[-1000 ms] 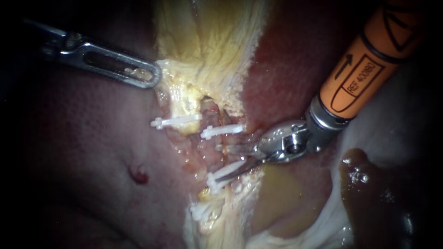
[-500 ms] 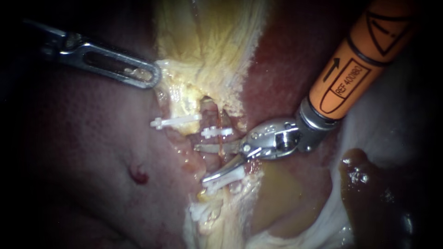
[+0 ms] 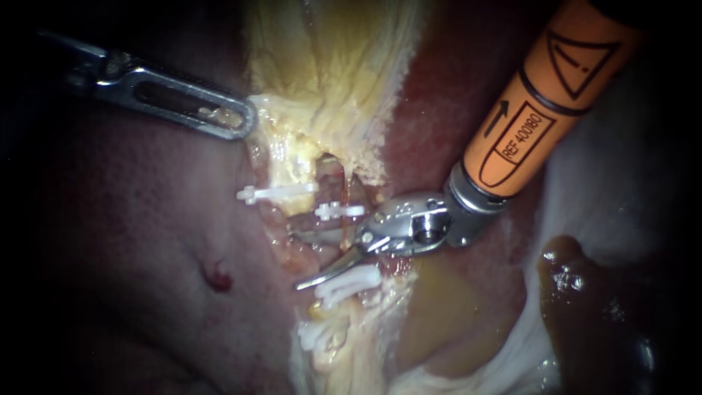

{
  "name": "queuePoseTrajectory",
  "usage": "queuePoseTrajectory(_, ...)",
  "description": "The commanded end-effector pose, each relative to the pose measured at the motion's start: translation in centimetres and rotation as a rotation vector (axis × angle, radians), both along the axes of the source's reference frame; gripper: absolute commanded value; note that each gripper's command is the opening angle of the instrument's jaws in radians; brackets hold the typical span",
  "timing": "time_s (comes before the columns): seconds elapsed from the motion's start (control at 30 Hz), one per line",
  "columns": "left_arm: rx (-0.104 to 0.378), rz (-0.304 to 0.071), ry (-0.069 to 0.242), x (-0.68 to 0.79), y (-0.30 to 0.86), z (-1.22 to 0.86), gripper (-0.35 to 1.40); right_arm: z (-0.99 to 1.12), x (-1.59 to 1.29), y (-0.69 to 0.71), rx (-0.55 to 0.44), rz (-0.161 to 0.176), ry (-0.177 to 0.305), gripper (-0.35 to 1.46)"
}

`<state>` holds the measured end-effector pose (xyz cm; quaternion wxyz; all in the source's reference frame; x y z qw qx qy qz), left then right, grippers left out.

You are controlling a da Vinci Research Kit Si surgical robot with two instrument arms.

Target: Go to the cutting position right tube

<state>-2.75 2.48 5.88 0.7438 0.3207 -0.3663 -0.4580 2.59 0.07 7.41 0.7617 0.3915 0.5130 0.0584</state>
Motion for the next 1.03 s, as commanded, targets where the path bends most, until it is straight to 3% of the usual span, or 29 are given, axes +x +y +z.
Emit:
queuePoseTrajectory(0.03,0.000,0.000,0.000,0.00,0.00,0.00,-0.35,-0.03,-0.01,0.00,0.004,0.001,0.006,1.39)
queuePoseTrajectory(0.47,0.000,0.000,0.000,0.01,0.00,0.01,-0.35,-0.42,-0.03,-0.04,0.073,-0.009,0.088,1.37)
queuePoseTrajectory(1.03,0.000,0.000,0.000,0.01,0.01,0.02,-0.35,-0.43,-0.03,-0.04,0.079,-0.009,0.085,1.39)
